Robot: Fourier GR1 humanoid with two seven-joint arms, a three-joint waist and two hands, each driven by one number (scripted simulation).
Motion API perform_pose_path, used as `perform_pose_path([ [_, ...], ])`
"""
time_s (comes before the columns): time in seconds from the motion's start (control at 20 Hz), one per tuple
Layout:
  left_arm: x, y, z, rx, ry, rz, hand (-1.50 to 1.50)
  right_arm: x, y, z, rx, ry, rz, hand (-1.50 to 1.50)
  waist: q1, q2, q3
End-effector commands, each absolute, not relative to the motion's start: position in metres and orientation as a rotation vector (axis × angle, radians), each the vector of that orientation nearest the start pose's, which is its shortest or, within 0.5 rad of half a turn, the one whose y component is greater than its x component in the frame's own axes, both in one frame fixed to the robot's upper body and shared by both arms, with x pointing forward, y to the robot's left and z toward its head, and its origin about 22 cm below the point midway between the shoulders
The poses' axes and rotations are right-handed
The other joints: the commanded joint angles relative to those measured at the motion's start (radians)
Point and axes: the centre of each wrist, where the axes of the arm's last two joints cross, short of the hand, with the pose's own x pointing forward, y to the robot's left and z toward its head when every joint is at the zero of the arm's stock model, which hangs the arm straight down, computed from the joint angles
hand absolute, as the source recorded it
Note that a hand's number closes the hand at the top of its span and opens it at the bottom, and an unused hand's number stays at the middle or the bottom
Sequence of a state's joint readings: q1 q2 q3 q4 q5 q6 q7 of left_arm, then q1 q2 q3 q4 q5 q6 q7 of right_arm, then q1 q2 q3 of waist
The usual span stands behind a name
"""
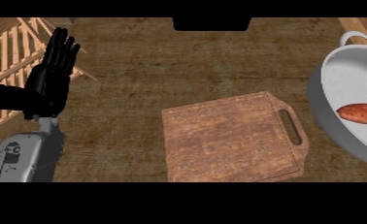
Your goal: Pick the sweet potato from the cutting board and place it in the pot
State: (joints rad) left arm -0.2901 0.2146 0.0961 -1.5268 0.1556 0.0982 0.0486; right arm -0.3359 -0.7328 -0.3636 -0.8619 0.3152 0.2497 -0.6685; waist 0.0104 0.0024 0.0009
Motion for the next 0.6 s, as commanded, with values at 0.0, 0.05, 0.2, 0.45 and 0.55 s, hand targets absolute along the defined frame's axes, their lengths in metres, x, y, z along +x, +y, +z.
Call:
perform_pose_path([
  [0.0,0.308,0.263,0.081,0.103,-1.759,0.049,0.0,0.285,-0.51,0.093,-0.536,-1.775,0.461,-1.5,-0.009,-0.002,-0.001],
  [0.05,0.3,0.272,0.079,0.098,-1.759,0.043,0.0,0.294,-0.509,0.11,-0.517,-1.753,0.417,-1.5,-0.004,-0.004,-0.001],
  [0.2,0.304,0.273,0.07,0.125,-1.76,0.057,0.0,0.28,-0.538,0.116,-0.457,-1.791,0.251,-1.5,-0.006,0.0,-0.001],
  [0.45,0.301,0.266,0.085,0.101,-1.764,0.042,0.0,0.262,-0.563,0.109,-0.447,-1.794,0.098,-1.5,0.002,0.001,0.001],
  [0.55,0.307,0.274,0.092,0.083,-1.764,0.05,0.0,0.252,-0.579,0.12,-0.462,-1.834,0.069,-1.5,0.006,0.004,0.002],
])
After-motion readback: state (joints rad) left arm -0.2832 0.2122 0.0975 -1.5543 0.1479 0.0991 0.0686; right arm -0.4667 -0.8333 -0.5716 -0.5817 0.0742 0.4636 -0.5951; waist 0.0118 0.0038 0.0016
